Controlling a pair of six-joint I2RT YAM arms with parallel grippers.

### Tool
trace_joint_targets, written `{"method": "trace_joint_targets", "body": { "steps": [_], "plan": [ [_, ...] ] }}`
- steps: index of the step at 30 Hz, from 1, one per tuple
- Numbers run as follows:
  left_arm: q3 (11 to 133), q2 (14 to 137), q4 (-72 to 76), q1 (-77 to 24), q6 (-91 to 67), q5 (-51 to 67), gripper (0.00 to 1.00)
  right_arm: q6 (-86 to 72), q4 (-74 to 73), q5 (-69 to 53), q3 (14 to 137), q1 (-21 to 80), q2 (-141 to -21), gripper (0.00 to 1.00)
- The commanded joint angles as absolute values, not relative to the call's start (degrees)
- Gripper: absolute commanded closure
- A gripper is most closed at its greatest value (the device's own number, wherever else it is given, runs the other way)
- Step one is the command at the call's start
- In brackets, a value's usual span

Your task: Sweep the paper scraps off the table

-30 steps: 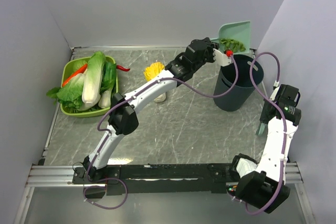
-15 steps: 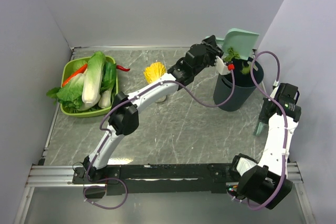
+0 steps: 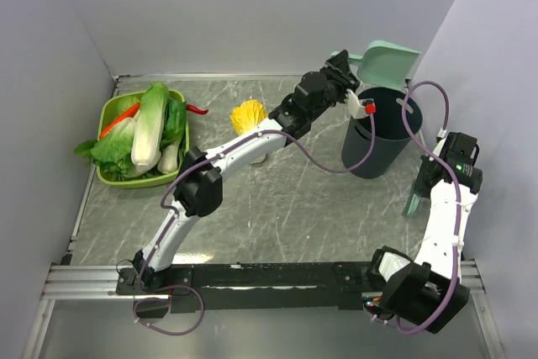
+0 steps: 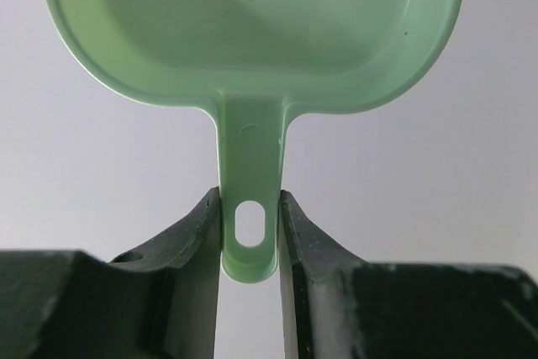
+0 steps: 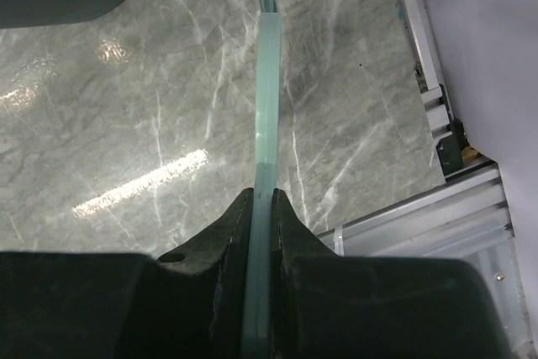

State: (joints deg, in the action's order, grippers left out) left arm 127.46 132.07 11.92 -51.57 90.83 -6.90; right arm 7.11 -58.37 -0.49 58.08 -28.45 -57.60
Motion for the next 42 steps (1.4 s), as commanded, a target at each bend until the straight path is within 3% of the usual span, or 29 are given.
{"method": "trace_joint_targets", "body": {
  "steps": [1,4,8,11,16,22,28,33,42],
  "plan": [
    [130.8,130.1,17.0,-51.0,80.9,-8.2,0.99,6.6,-58.2,-1.4,61.5,-28.8,-57.4,1.00],
    [136.3,129.6,9.8,-49.4,69.2,-12.9,0.99,7.3,-58.2,-1.9,62.6,-28.7,-57.2,1.00],
    [139.1,123.8,-11.3,-46.7,53.6,-17.0,0.99,9.9,-57.2,-2.7,63.1,-28.7,-56.2,1.00],
    [129.9,113.5,-18.8,-44.5,42.0,-16.4,0.99,12.2,-56.6,-3.8,62.7,-28.6,-55.5,1.00],
    [114.2,99.9,-40.0,-37.9,26.6,-2.6,0.99,18.0,-56.5,-5.4,61.5,-22.4,-53.4,1.00],
    [94.9,88.3,-60.4,-35.7,29.4,10.0,0.99,25.6,-56.1,-2.4,58.3,-6.7,-50.4,1.00],
    [73.2,81.0,-61.1,-35.7,29.4,10.5,0.99,31.7,-63.4,-13.2,56.1,2.5,-51.2,1.00],
    [64.8,79.5,-57.1,-35.7,32.9,7.8,0.99,35.1,-63.0,-17.2,58.0,12.4,-52.1,1.00],
    [59.1,81.9,-52.9,-35.7,33.7,10.1,0.99,30.9,-49.6,-8.0,65.8,24.2,-66.1,1.00]
  ]
}}
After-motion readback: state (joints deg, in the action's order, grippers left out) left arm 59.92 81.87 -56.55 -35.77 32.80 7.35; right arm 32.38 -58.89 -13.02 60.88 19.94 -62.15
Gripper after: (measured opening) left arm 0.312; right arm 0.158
